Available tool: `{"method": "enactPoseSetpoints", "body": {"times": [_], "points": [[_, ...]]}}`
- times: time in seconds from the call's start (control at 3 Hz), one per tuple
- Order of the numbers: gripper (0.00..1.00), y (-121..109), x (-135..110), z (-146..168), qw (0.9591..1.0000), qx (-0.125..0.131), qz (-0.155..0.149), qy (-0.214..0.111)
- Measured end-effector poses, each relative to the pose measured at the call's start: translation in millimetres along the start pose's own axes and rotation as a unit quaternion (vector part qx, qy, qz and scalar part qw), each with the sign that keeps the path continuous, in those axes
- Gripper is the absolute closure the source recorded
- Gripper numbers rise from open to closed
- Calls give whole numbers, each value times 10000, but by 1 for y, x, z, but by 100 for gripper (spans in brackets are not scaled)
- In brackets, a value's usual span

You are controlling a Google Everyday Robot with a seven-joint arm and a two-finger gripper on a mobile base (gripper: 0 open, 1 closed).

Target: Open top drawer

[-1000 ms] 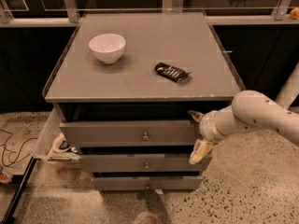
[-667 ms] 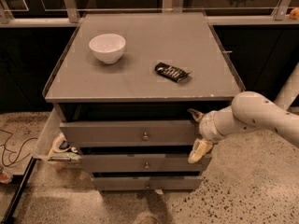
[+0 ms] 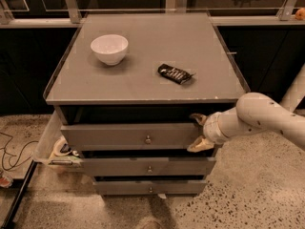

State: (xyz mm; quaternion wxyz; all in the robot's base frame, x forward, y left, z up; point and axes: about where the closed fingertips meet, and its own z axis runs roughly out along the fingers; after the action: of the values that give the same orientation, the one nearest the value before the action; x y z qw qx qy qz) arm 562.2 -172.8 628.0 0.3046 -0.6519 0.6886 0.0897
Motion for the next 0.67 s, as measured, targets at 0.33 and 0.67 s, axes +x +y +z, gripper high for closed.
{"method": "enactPoseSetpoints", "body": {"times": [0.33, 0.67], "points": [[66, 0, 0, 0, 10000, 0, 0, 0], [89, -4, -5, -7, 10000, 0, 0, 0]]}}
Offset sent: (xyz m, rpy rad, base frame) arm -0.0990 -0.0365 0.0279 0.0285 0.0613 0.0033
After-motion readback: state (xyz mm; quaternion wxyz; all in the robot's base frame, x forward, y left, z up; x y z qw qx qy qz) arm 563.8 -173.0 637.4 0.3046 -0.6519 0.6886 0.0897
